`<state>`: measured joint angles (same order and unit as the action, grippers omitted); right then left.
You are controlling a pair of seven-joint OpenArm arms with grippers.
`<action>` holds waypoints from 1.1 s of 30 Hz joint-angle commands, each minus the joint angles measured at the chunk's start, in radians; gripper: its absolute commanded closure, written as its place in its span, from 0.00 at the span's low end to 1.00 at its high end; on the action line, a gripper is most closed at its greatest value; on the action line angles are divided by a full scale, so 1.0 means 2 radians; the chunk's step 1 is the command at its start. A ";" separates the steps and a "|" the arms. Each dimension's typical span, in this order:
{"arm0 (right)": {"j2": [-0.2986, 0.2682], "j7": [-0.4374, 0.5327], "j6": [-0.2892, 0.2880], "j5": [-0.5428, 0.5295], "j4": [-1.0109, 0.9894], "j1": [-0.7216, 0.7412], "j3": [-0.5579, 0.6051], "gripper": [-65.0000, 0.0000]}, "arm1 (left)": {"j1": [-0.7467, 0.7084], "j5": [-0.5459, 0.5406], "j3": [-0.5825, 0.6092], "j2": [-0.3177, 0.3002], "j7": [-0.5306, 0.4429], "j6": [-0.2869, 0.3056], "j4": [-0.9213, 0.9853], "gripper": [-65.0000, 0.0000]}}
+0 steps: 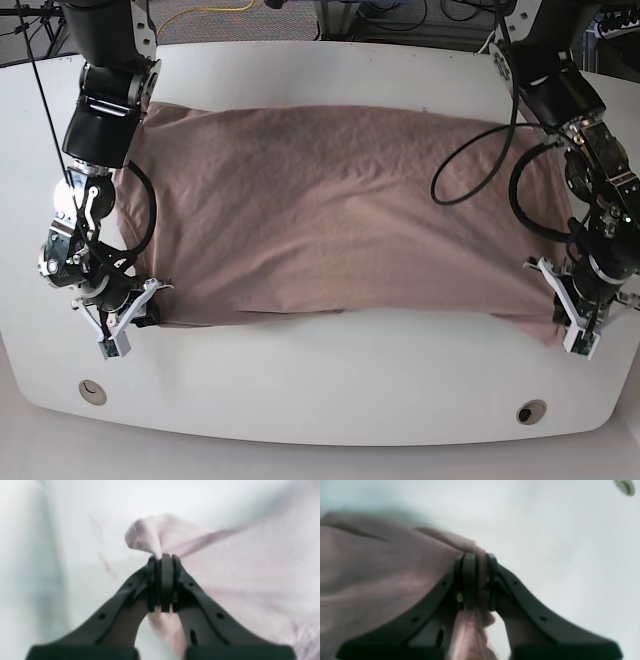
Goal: Fold the T-shirt properly
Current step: 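Lift the shirt with both grippers and pull it toward the robot, then lay the shirt down and open the right gripper, left gripper still holding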
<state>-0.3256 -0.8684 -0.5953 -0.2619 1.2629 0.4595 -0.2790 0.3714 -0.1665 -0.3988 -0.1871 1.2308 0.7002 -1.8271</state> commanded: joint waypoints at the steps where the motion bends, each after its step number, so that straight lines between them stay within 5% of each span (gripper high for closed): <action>1: -0.016 0.013 -0.002 -0.007 0.011 0.030 0.000 0.90 | 0.038 -0.001 0.000 -0.006 0.006 -0.001 -0.009 1.00; 13: -0.037 0.013 -0.002 -0.004 0.009 0.134 0.001 0.89 | 0.191 0.000 -0.002 -0.006 0.030 -0.001 -0.009 1.00; 24: -0.064 0.011 -0.002 -0.007 0.009 0.242 0.059 0.89 | 0.318 -0.002 0.001 -0.005 0.030 -0.050 -0.006 1.00; 33: -0.082 -0.039 -0.002 -0.007 0.012 0.326 0.068 0.89 | 0.407 -0.002 0.009 0.013 0.033 -0.051 0.022 1.00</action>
<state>-0.4652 -0.9405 -0.6037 -0.2672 1.2648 1.0447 -0.1417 1.1210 -0.1585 -0.3866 -0.1589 1.3170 0.6025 -1.7882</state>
